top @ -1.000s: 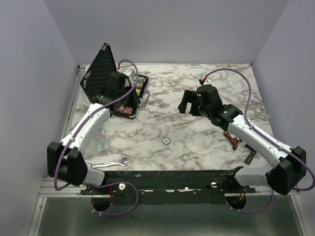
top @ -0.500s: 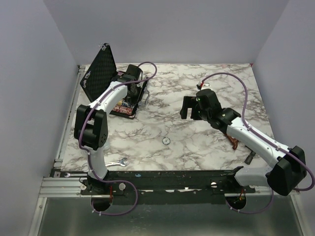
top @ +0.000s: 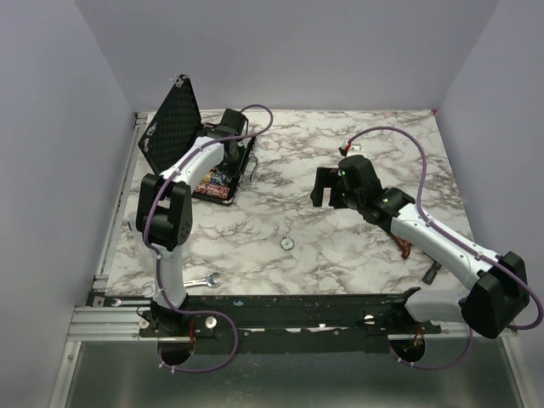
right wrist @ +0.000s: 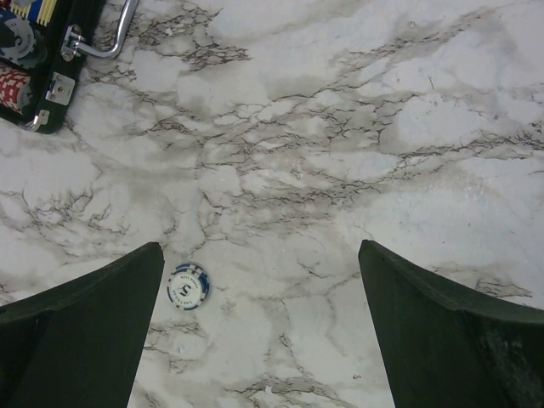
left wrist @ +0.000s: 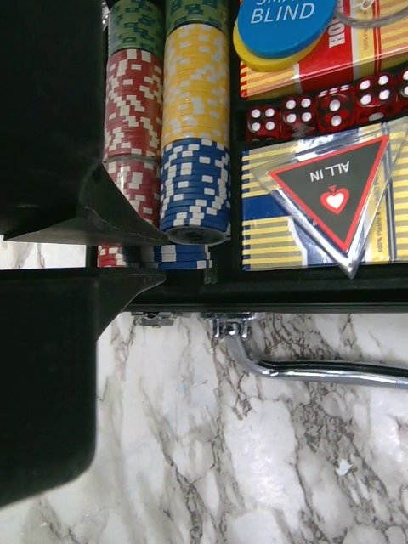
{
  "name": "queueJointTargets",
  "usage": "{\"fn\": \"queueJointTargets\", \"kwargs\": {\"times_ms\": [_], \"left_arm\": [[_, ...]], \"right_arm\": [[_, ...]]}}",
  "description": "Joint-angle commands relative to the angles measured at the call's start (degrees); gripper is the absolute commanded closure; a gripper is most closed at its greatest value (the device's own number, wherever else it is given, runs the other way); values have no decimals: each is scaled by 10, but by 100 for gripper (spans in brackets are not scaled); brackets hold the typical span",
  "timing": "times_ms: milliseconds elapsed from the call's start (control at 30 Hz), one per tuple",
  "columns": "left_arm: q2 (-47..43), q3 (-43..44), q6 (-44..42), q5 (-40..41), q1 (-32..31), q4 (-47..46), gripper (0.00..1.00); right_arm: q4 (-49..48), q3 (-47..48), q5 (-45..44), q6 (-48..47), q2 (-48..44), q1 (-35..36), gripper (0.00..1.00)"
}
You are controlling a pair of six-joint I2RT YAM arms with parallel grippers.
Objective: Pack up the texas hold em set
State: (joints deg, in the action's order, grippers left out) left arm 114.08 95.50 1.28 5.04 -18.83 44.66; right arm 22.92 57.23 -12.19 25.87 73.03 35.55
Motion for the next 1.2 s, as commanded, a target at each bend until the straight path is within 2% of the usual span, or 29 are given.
{"fn": "queueJointTargets", "kwargs": {"times_ms": [0, 300, 500, 900, 1033, 1167], "left_arm": [[20, 30, 3, 22, 9, 5, 100], [44, 51, 16, 29, 16, 26, 98], [54, 55, 21, 41, 16, 35, 86], [56, 60, 33, 63, 20, 43, 72], [33, 59, 41, 41, 20, 41, 64], [-28, 49, 59, 10, 20, 39, 54]], "right_arm": [[-16, -11, -8, -6, 1, 3, 1], [-16, -11, -2, -7, 4, 3, 1], [-16, -12, 1, -7, 5, 3, 1], [-16, -12, 16, -8, 1, 3, 1], [-10, -7, 26, -8, 5, 3, 1], [12, 9, 60, -18, 20, 3, 1]]}}
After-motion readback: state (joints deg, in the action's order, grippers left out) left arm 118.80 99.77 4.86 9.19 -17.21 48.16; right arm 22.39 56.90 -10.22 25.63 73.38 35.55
